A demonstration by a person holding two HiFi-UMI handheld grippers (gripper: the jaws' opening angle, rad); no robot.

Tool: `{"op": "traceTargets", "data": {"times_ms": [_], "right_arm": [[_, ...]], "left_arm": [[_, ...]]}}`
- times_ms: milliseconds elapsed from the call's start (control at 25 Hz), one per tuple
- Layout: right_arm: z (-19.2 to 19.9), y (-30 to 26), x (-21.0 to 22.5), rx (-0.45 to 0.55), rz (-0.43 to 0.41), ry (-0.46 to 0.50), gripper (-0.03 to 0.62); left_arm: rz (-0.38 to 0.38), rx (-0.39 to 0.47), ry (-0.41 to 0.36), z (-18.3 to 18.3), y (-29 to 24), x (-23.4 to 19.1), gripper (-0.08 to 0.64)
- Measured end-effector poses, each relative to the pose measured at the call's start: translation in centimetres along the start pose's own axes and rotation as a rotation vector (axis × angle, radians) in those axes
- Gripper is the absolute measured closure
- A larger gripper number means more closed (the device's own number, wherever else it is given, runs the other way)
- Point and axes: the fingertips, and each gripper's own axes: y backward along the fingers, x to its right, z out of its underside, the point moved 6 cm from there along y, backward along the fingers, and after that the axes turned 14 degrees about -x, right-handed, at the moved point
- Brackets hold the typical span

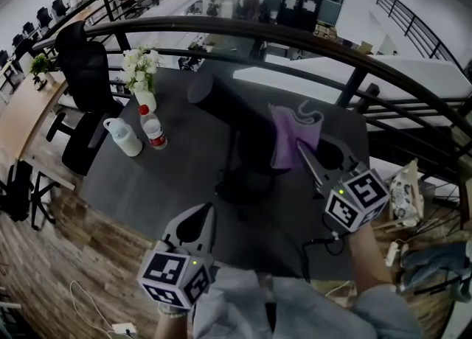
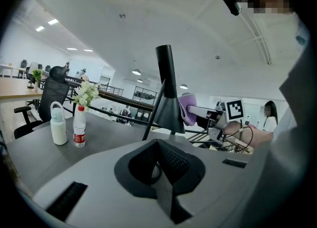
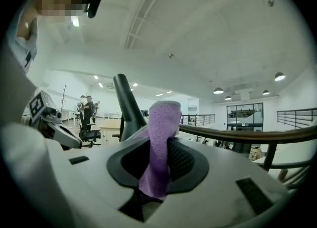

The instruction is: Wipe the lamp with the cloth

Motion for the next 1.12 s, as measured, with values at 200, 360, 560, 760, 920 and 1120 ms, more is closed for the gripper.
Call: {"op": "traceTargets", "data": {"times_ms": [200, 360, 560, 760, 920, 1120], "right_arm": [[-1.9, 0.9, -3.3, 0.059, -0.060, 0.042, 0.503], [-3.4, 0.7, -5.5, 0.092, -0.076, 0.099, 0.503], [-4.8, 0.1, -8.0, 0.124, -0.058, 0.140, 0.503], [-5.0, -0.9, -10.3, 0.129, -0.024, 0.194, 0.503], [-3.7, -2.4, -12.1, 0.093, -0.022, 0.204, 0.503], [-0.8, -4.9, -13.1, 0.023, -0.009, 0.140, 0.503]], "left_arm": [[-0.001, 0.036, -0.004, -0.1, 0.0, -0.4, 0.557], [-0.014, 0.050, -0.019, -0.1, 0.2, -0.6, 0.557], [-0.006, 0.031, 0.001, 0.2, 0.6, -0.5, 0.557], [-0.026, 0.041, 0.001, 0.3, 1.0, -1.1, 0.557], [-0.029, 0.034, 0.013, 0.6, 1.2, -1.4, 0.557], [-0.044, 0.013, 0.032, 0.9, 2.0, -2.0, 0.557]]}}
